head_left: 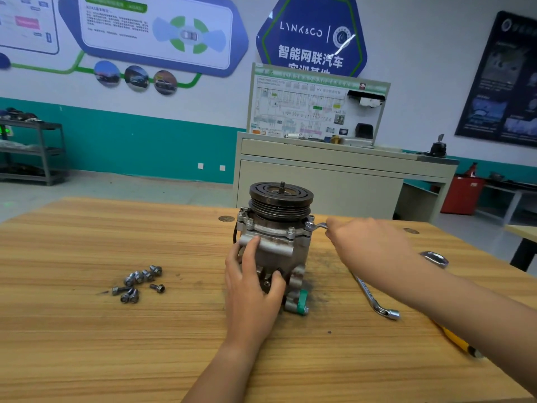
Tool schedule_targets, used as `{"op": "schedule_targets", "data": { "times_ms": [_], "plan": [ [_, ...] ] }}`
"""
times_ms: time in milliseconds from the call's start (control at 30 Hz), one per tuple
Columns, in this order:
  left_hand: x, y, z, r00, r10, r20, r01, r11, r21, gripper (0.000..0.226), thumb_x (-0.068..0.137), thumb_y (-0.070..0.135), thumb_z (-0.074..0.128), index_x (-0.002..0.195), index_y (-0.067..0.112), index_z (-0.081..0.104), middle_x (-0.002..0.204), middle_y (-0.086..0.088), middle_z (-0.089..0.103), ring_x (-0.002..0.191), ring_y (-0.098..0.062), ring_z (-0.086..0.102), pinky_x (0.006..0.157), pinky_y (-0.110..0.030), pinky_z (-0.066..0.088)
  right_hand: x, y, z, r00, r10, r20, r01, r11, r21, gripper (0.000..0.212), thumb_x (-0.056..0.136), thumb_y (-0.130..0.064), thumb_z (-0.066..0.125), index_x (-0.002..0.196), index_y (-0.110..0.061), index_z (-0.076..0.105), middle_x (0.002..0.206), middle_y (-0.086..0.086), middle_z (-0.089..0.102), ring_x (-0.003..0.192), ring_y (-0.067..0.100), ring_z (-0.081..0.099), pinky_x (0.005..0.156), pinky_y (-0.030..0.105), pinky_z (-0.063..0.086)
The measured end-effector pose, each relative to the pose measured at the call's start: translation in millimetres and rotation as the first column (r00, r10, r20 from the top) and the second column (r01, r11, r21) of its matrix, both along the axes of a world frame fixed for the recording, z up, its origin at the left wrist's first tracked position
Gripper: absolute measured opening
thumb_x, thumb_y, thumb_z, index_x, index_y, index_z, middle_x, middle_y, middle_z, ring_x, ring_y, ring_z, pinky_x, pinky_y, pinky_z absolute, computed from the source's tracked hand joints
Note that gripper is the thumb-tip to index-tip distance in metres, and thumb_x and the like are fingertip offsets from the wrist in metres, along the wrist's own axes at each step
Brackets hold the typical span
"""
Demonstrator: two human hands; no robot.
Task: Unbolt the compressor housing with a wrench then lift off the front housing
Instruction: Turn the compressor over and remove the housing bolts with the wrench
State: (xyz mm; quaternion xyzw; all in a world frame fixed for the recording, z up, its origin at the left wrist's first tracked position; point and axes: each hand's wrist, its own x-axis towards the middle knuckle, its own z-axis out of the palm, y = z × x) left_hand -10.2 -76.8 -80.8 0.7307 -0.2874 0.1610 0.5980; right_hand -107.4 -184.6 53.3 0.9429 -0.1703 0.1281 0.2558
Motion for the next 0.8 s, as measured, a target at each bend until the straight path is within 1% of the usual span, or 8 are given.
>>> {"op": "schedule_targets", "data": {
  "times_ms": [133,233,333,400,467,533,633,800],
  "plan": [
    [0,0,1,1.000,-0.001,0.000,0.001,1.000,-0.009,0.065,0.083,0.012,0.063,0.139,0.028,0.035,0.146,-0.004,0.023,0.131,-0.023,0.032,0.101,-0.048,0.039,4,12,6,0.988,-0.031,-0.148,0.014,0.993,-0.118,0.036,0.085,0.007,0.043,0.121,0.001,0.042,0.059,0.003,0.031,0.047,0.018,0.031,0.037,0.027,0.024],
    [0,0,0,1.000,0.002,0.000,-0.002,1.000,-0.013,0.066,0.082,0.012,0.063,0.139,0.028,0.035,0.145,-0.003,0.023,0.131,-0.022,0.032,0.102,-0.049,0.038,3,13,7,0.981,-0.034,-0.189,0.002,0.987,-0.162,0.039,0.091,0.000,0.040,0.130,0.006,0.038,0.065,0.006,0.038,0.050,0.019,0.031,0.038,0.027,0.026],
    [0,-1,0,1.000,0.002,-0.006,-0.002,1.000,-0.009,0.067,0.083,0.012,0.063,0.140,0.029,0.033,0.145,-0.002,0.023,0.131,-0.022,0.032,0.102,-0.048,0.039,4,21,11,0.976,-0.058,-0.211,0.034,0.993,-0.114,0.025,0.095,-0.008,0.039,0.116,-0.004,0.051,0.066,0.002,0.033,0.062,0.022,0.040,0.041,0.025,0.026],
    [0,-1,0,1.000,0.001,-0.008,-0.001,1.000,-0.014,0.067,0.082,0.012,0.063,0.140,0.029,0.034,0.145,-0.002,0.024,0.131,-0.022,0.032,0.102,-0.048,0.039,8,26,13,0.965,-0.093,-0.244,0.076,0.994,-0.080,0.024,0.093,-0.002,0.042,0.114,-0.005,0.053,0.087,0.005,0.049,0.084,0.026,0.055,0.047,0.028,0.033],
    [0,-1,0,1.000,0.000,-0.004,0.000,1.000,-0.021,0.067,0.082,0.011,0.063,0.139,0.029,0.034,0.144,-0.003,0.025,0.131,-0.022,0.032,0.102,-0.049,0.038,14,29,13,0.959,-0.099,-0.266,0.078,0.993,-0.087,0.027,0.090,0.001,0.045,0.115,-0.005,0.055,0.105,0.008,0.051,0.098,0.029,0.056,0.058,0.030,0.040],
    [1,-1,-1,1.000,0.002,-0.007,-0.002,1.000,-0.021,0.067,0.082,0.010,0.063,0.139,0.028,0.035,0.144,-0.004,0.025,0.130,-0.023,0.033,0.101,-0.049,0.040,14,26,12,0.957,-0.075,-0.279,0.048,0.994,-0.102,0.027,0.091,0.002,0.044,0.116,-0.004,0.054,0.092,0.006,0.048,0.083,0.024,0.054,0.052,0.029,0.039],
    [2,-1,-2,1.000,0.010,0.008,-0.010,1.000,-0.012,0.067,0.081,0.011,0.064,0.139,0.028,0.035,0.144,-0.006,0.025,0.130,-0.024,0.034,0.099,-0.049,0.041,6,6,15,0.959,-0.031,-0.282,-0.004,0.992,-0.122,0.025,0.094,-0.003,0.035,0.116,-0.003,0.046,0.065,0.000,0.027,0.052,0.014,0.030,0.041,0.024,0.025],
    [3,-3,-3,1.000,0.028,0.013,-0.028,1.000,-0.008,0.068,0.080,0.012,0.065,0.137,0.031,0.035,0.145,-0.006,0.026,0.130,-0.024,0.033,0.100,-0.049,0.040,19,-32,16,0.953,-0.011,-0.302,-0.061,0.972,-0.228,0.017,0.094,-0.003,0.036,0.109,-0.006,0.042,0.063,0.000,0.034,0.054,0.019,0.040,0.044,0.027,0.030]
  ]
}}
